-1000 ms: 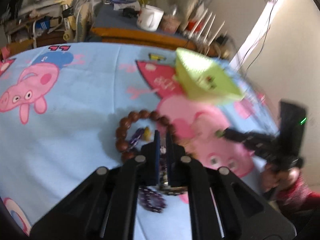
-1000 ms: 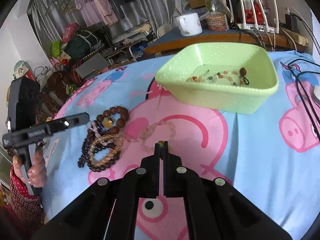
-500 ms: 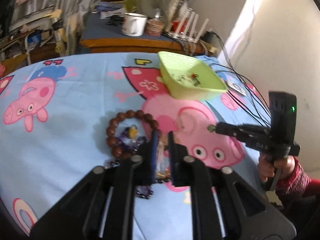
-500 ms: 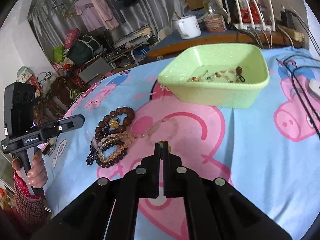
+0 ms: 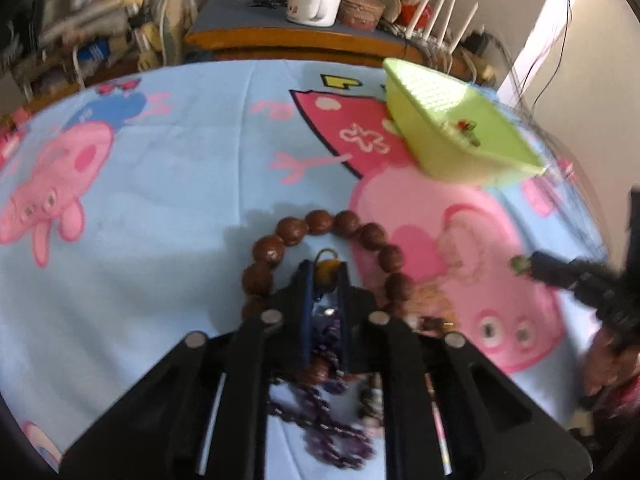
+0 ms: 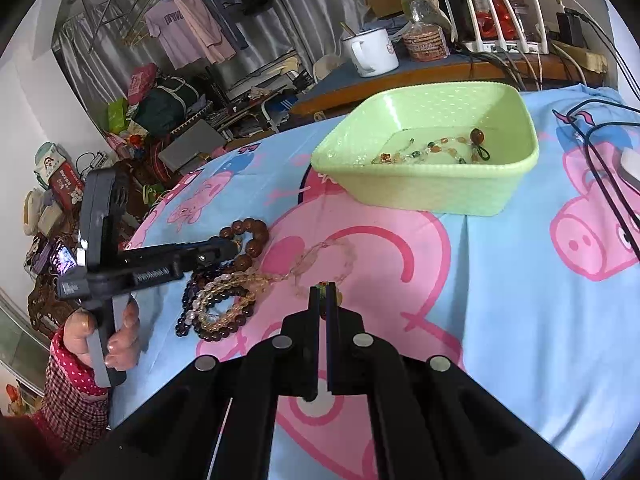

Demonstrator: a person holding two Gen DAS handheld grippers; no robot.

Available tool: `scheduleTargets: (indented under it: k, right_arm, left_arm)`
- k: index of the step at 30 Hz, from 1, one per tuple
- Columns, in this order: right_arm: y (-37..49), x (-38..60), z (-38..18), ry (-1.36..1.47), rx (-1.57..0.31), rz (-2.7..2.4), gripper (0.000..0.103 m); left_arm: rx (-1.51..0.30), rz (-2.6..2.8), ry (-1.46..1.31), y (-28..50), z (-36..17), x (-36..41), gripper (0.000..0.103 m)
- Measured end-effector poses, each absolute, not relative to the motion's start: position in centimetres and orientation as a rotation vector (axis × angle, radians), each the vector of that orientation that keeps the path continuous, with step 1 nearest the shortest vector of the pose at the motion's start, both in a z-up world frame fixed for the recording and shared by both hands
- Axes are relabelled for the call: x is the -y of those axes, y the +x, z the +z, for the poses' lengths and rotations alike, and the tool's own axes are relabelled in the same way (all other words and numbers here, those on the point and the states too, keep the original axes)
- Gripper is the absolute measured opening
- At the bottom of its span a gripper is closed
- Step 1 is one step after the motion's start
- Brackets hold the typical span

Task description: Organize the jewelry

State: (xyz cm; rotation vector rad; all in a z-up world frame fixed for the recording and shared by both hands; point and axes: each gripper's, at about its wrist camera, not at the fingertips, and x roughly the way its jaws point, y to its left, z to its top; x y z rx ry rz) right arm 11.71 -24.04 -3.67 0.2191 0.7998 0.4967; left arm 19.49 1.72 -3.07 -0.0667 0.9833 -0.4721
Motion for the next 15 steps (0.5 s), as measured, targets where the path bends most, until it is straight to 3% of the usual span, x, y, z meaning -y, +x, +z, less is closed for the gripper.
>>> scheduleTargets:
  k: [7, 15]
  right_arm:
    - [9.3, 25.3, -1.9, 0.225, -0.737, 0.505, 0.0]
    - [5.3, 27.0, -3.8, 0.174, -0.754, 0.488, 0.0]
  left_arm:
    - [-0.853, -0.674, -0.233, 15.2, 2.0, -2.0, 0.008]
    - [-0.848, -0.774, -0.144, 9.5, 0.6, 2.6, 0.009]
